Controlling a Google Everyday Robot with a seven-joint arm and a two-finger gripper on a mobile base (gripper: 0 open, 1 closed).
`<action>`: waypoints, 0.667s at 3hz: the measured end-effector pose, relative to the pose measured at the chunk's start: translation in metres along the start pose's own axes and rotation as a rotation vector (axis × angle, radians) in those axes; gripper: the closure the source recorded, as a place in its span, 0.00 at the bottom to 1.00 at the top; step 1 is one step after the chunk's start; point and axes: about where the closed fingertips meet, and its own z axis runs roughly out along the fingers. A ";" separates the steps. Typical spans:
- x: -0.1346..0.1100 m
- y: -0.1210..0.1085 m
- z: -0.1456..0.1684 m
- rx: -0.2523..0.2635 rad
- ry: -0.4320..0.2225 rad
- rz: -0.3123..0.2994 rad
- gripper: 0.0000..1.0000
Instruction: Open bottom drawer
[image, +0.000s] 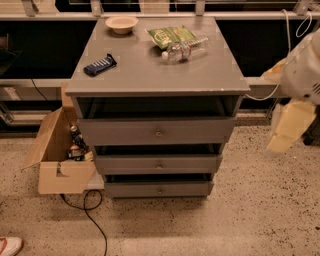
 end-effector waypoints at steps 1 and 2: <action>0.001 0.013 0.076 -0.063 -0.123 -0.001 0.00; -0.005 0.023 0.140 -0.103 -0.256 0.026 0.00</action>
Offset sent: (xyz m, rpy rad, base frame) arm 0.0249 0.0545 -0.2083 0.4407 0.0619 0.0698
